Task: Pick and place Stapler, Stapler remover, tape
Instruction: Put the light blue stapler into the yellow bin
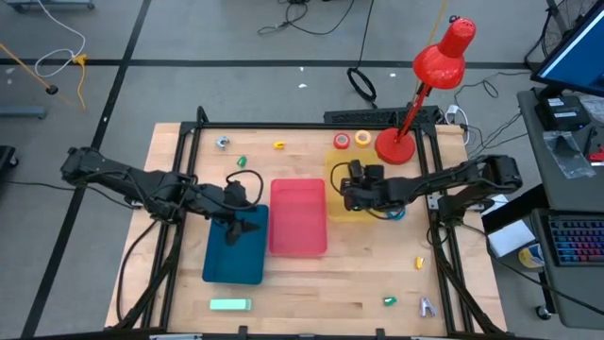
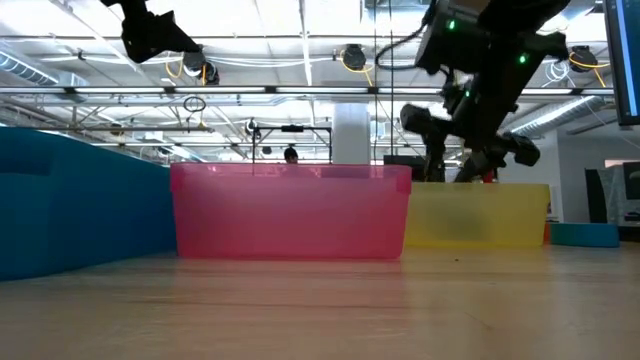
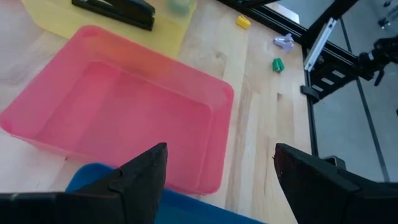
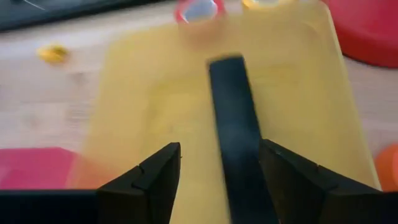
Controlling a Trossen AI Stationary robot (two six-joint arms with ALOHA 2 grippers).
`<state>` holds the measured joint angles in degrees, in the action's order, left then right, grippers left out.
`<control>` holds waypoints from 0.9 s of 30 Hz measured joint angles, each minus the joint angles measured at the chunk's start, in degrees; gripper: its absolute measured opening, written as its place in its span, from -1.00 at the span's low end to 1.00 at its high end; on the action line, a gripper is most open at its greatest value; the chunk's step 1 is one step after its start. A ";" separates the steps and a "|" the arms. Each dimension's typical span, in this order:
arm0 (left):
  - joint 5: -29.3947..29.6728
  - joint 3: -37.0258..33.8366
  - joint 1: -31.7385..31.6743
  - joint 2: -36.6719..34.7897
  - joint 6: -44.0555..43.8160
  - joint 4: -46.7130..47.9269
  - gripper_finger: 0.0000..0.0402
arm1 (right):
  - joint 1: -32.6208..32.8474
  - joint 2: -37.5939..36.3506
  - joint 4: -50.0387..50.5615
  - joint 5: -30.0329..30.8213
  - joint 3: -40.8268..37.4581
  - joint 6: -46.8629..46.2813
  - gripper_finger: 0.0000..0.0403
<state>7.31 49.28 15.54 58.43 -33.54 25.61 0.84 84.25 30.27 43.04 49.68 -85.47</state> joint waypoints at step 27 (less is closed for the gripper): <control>0.04 0.08 12.51 1.47 -25.45 -2.18 0.46 | 12.05 -29.74 -1.41 0.42 -0.27 42.94 -0.92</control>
<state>7.35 49.36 28.04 59.90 -58.99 23.43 12.89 54.51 28.86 43.46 49.40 -42.54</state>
